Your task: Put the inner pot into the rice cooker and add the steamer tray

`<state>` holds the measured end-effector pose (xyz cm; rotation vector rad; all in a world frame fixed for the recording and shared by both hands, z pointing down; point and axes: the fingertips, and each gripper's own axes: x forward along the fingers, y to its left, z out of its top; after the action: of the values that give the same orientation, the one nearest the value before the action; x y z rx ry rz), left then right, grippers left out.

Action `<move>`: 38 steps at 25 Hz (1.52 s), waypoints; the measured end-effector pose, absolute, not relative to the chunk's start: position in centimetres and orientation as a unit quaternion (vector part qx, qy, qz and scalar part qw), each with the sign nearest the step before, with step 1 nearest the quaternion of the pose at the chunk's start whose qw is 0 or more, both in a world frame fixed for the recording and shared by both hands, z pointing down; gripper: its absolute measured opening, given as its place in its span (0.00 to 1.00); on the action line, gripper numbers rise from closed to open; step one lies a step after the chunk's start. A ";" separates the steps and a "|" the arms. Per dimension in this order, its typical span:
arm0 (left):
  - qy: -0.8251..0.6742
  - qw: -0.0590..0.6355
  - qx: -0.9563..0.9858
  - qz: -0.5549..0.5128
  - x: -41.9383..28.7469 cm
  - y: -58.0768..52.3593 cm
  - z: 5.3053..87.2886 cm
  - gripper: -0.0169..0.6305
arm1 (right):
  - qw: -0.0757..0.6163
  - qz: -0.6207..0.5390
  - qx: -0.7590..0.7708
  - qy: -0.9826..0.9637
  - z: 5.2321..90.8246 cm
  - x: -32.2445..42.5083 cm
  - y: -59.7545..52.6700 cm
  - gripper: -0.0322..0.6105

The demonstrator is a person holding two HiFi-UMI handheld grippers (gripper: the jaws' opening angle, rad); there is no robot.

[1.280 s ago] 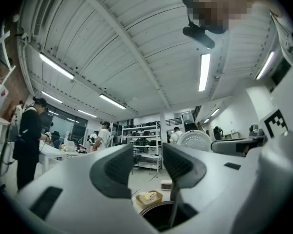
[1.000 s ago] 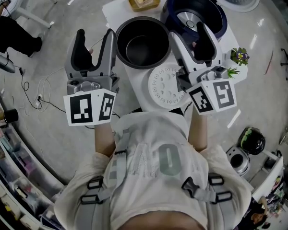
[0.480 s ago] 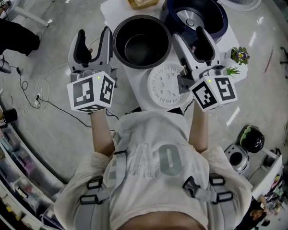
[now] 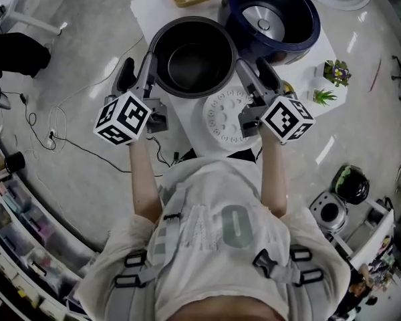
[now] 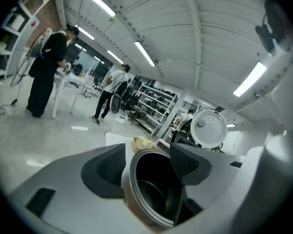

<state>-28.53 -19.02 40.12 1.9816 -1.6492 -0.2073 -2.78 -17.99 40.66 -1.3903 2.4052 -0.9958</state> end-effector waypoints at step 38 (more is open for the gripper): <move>-0.477 0.446 0.738 -0.170 -26.1 -18.5 46.7 0.14 | 0.096 -0.423 -0.409 0.803 46.0 -6.3 -18.0 0.46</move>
<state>-26.11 -18.48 46.65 1.8290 -1.1818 -0.4215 -6.34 -18.02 46.01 -1.2110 2.3787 -1.2528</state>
